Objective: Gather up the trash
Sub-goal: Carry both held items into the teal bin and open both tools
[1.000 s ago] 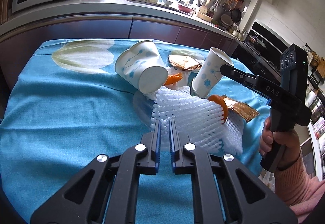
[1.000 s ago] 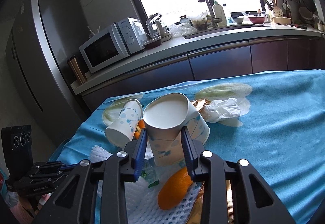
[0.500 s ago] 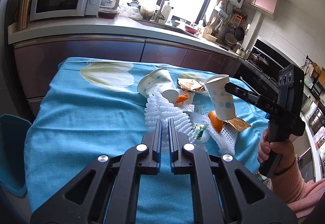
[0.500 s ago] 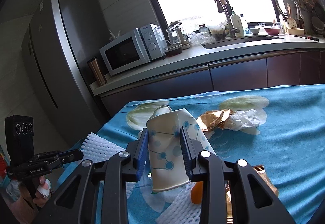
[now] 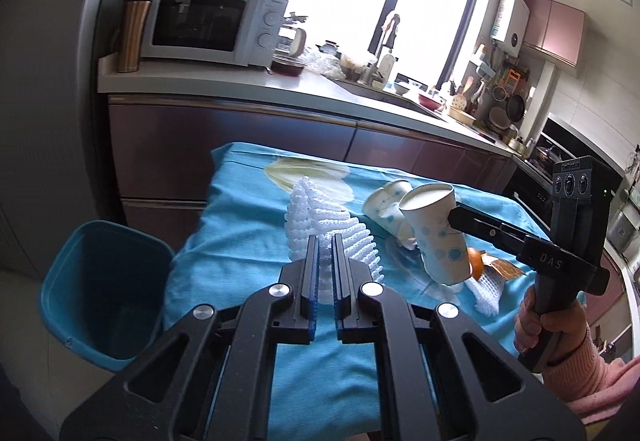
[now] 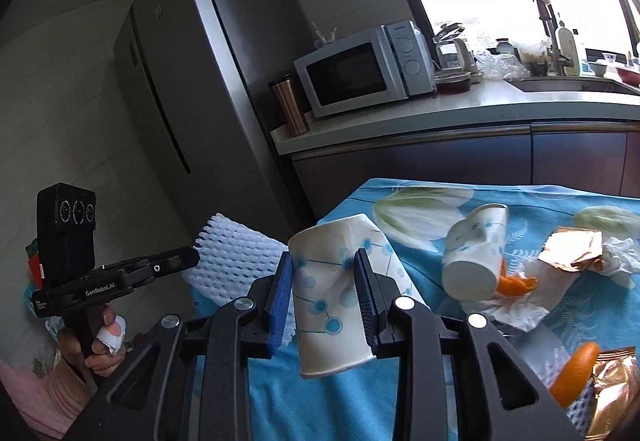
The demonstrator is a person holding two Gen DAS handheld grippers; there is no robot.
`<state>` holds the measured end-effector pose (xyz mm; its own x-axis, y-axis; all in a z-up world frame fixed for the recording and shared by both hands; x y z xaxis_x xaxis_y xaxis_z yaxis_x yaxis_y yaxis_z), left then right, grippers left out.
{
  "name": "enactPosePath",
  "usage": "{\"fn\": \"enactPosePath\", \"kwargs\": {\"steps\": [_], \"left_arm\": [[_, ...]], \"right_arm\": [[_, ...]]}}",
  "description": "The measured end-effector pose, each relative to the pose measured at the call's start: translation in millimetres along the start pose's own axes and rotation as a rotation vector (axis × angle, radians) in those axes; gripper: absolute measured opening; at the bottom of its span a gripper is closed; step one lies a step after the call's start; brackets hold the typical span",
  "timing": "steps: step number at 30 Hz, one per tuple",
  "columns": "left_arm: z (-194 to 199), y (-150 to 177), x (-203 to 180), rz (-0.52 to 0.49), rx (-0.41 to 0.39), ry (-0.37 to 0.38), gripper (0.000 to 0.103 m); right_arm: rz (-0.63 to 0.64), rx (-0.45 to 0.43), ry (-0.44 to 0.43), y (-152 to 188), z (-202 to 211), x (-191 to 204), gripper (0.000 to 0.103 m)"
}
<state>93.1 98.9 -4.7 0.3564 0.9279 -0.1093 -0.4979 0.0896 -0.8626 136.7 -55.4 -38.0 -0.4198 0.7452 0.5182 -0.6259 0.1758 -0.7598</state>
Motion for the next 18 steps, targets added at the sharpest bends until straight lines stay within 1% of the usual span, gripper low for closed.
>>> {"fn": "enactPosePath", "kwargs": {"steps": [4, 9, 15, 18], "left_arm": [[27.0, 3.9, 49.3, 0.04, -0.013, -0.103, 0.007], [48.8, 16.3, 113.2, 0.108, -0.008, -0.22, 0.007], [60.5, 38.7, 179.8, 0.188, 0.015, -0.319, 0.006], [59.2, 51.0, 202.4, 0.213, 0.035, -0.356, 0.006]], "right_arm": [[0.035, 0.053, -0.075, 4.3, -33.6, 35.7, 0.029], [0.05, 0.119, -0.161, 9.3, -74.8, 73.0, 0.029], [0.044, 0.19, -0.233, 17.5, -120.2, 108.8, 0.029], [0.035, 0.227, -0.256, 21.2, -142.5, 121.0, 0.029]]}}
Point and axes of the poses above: each gripper's, at about its wrist camera, not at the fingertips, and z roughly against the way its jaws point, x to its left, y to its underside, the point moved 10 cm from there along -z, roughly the way its jaws point, and after that the axes turned 12 degrees about -z, right-handed, at the moved point
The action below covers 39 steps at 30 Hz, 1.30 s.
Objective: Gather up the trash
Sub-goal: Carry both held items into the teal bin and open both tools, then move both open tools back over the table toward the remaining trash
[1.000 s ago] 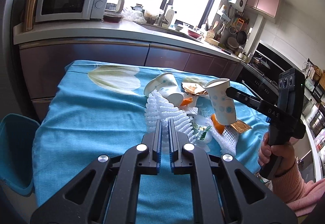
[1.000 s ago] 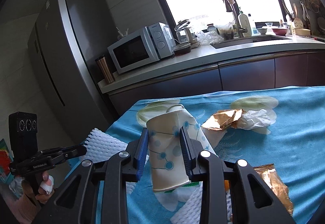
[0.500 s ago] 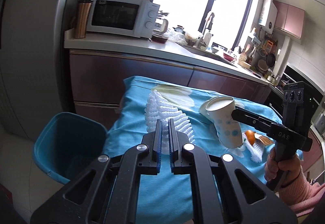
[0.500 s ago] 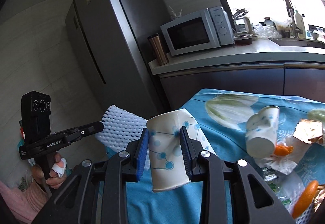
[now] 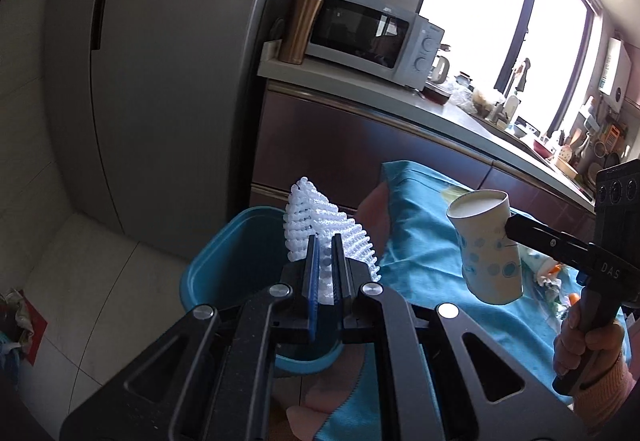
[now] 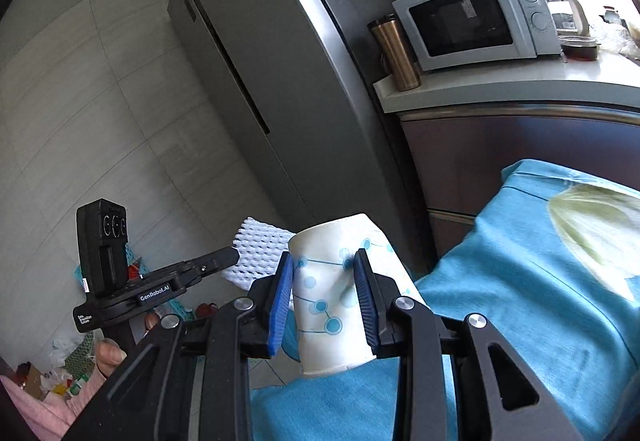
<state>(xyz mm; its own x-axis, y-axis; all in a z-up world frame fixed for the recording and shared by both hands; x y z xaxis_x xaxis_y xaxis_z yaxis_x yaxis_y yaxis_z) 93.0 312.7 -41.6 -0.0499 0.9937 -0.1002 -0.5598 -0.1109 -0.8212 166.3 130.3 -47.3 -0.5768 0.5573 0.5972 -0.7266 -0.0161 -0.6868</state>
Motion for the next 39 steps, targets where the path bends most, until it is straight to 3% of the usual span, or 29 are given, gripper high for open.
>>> {"fn": "enactPosePath", "kwargs": {"steps": [10, 24, 25, 32, 39], "left_arm": [[-47.1, 34.9, 36.3, 0.069, 0.101, -0.049, 0.007], [-103.6, 64.2, 37.6, 0.113, 0.193, -0.051, 0.008], [-105.7, 66.9, 37.3, 0.116, 0.195, -0.051, 0.013], [-106.7, 68.7, 29.6, 0.106, 0.178, -0.056, 0.023], [-76.9, 42.7, -24.9, 0.0, 0.055, 0.007, 0.041]], "right_arm": [[0.007, 0.114, 0.037, 13.5, -76.4, 6.8, 0.029], [-0.018, 0.228, 0.148, 30.2, -143.5, -17.8, 0.032], [-0.021, 0.232, 0.153, 31.4, -144.8, -19.3, 0.034], [-0.03, 0.216, 0.141, 32.4, -126.9, -22.9, 0.04], [0.055, 0.126, 0.144, 29.1, -48.8, -23.5, 0.053]]}}
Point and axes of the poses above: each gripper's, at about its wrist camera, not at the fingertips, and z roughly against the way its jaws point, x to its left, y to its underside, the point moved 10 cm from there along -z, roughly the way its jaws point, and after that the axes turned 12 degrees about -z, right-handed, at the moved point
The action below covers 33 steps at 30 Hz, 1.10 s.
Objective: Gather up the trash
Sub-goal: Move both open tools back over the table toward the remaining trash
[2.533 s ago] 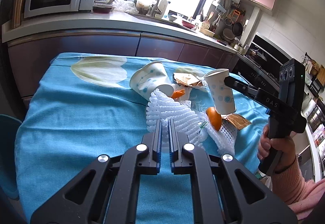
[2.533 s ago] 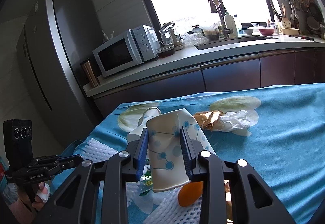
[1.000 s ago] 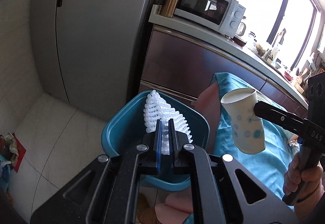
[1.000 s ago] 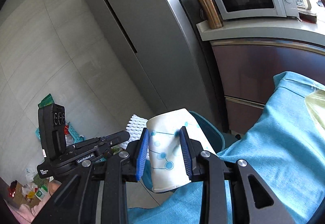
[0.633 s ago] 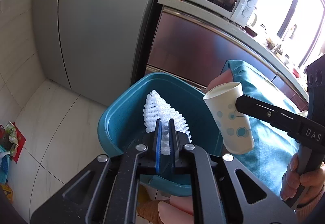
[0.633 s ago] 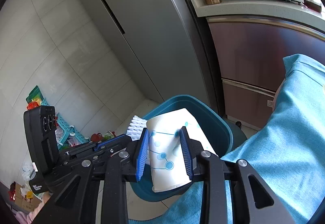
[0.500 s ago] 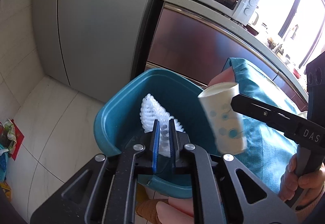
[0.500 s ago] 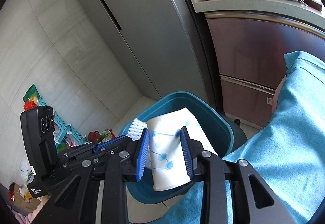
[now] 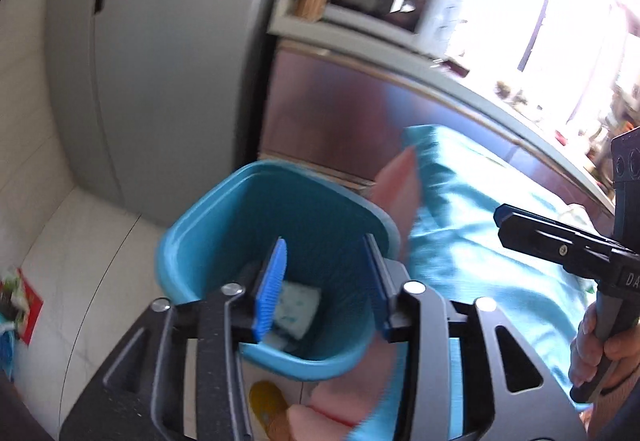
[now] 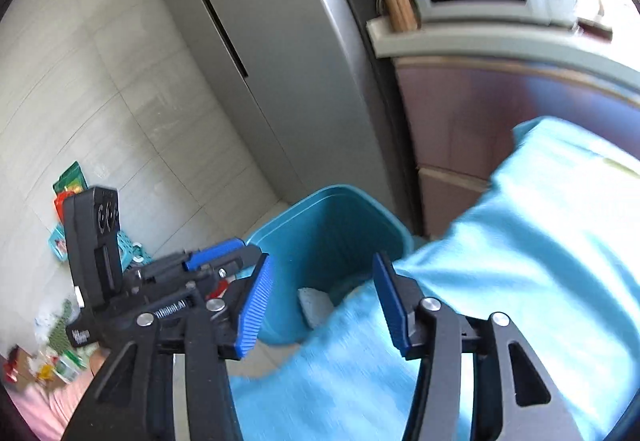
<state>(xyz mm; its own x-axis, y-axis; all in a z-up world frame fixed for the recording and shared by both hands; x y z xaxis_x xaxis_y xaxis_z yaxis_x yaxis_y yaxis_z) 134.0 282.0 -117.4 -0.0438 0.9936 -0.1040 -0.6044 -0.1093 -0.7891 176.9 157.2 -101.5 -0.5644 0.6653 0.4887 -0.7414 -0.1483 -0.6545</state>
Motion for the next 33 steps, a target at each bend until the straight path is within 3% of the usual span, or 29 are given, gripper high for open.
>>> {"fn": "enactPosePath", "kwargs": {"steps": [5, 15, 24, 33], "left_arm": [[10.7, -16.8, -65.4, -0.08, -0.057, 0.117, 0.047], [-3.7, -19.1, -206.6, -0.222, -0.029, 0.336, 0.048], [-17.1, -16.2, -315.4, -0.356, 0.001, 0.44, 0.055], [-41.7, -24.6, -368.0, -0.373, 0.056, 0.493, 0.064]], "right_arm": [[0.01, -0.1, 0.065, 5.2, 66.8, -28.1, 0.056], [-0.147, -0.267, 0.238, 26.6, 182.8, -120.8, 0.059], [-0.314, -0.356, 0.361, 46.3, 246.4, -207.6, 0.059], [-0.386, -0.4, 0.398, 62.3, 280.1, -245.2, 0.061]]}}
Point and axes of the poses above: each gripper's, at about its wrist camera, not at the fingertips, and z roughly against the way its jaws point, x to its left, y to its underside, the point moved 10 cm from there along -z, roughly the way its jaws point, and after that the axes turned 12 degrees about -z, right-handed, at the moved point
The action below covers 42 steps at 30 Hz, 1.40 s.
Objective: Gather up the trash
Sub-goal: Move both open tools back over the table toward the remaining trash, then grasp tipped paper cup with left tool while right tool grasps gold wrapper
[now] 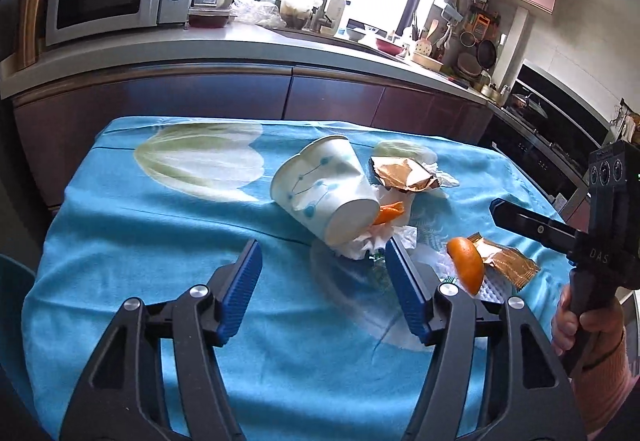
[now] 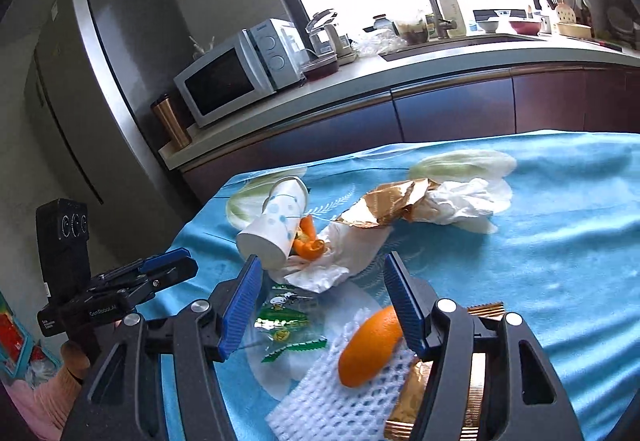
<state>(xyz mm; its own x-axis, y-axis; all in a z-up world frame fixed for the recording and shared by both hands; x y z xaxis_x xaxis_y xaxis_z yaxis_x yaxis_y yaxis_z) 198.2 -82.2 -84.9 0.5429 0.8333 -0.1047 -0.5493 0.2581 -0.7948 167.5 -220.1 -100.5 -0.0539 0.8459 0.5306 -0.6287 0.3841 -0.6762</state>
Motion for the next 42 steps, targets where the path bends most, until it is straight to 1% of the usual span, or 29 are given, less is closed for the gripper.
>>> {"fn": "enactPosePath", "kwargs": {"steps": [3, 8, 10, 16, 18, 20, 21, 22, 28, 32, 40, 42], "left_arm": [[-10.5, -7.7, -1.6, 0.008, 0.012, 0.005, 0.066], [-30.1, -26.9, -6.2, -0.009, 0.03, -0.028, 0.069], [-40.8, -35.1, -9.0, -0.027, 0.041, -0.052, 0.07], [-73.1, -45.0, -8.9, -0.034, 0.109, -0.094, 0.07], [-78.5, -45.5, -9.6, -0.035, 0.117, -0.095, 0.069], [-82.5, -41.6, -10.0, -0.038, 0.13, -0.098, 0.061], [-84.9, -39.1, -10.5, -0.034, 0.139, -0.096, 0.058], [-87.0, -36.2, -10.0, -0.03, 0.149, -0.093, 0.057], [-83.4, -30.7, -6.0, -0.021, 0.134, -0.095, 0.053], [-76.2, -28.1, -1.9, -0.014, 0.122, -0.099, 0.051], [-48.6, -22.5, 10.9, 0.019, 0.073, -0.081, 0.049], [-41.7, -21.8, 13.6, 0.018, 0.064, -0.091, 0.049]], "right_arm": [[-0.01, 0.0, 0.006, -1.9, -1.2, -6.6, 0.061], [-0.005, 0.001, -0.015, -5.6, -5.8, -5.2, 0.061], [0.001, 0.002, -0.022, -6.8, -8.1, -3.1, 0.061], [-0.001, 0.009, -0.022, -13.1, -14.8, -8.3, 0.062], [-0.006, 0.014, -0.015, -16.0, -17.0, -12.9, 0.062], [-0.004, 0.019, -0.007, -20.4, -19.2, -16.3, 0.062], [0.0, 0.019, -0.002, -23.1, -20.3, -17.1, 0.062], [0.004, 0.023, 0.0, -25.6, -21.8, -17.8, 0.062], [-0.009, 0.06, 0.008, -35.1, -40.2, -27.5, 0.062], [-0.046, 0.098, 0.023, -35.8, -55.7, -37.9, 0.062], [-0.112, 0.146, 0.04, -38.8, -68.7, -48.0, 0.061], [-0.132, 0.154, 0.046, -40.4, -71.4, -49.1, 0.059]]}}
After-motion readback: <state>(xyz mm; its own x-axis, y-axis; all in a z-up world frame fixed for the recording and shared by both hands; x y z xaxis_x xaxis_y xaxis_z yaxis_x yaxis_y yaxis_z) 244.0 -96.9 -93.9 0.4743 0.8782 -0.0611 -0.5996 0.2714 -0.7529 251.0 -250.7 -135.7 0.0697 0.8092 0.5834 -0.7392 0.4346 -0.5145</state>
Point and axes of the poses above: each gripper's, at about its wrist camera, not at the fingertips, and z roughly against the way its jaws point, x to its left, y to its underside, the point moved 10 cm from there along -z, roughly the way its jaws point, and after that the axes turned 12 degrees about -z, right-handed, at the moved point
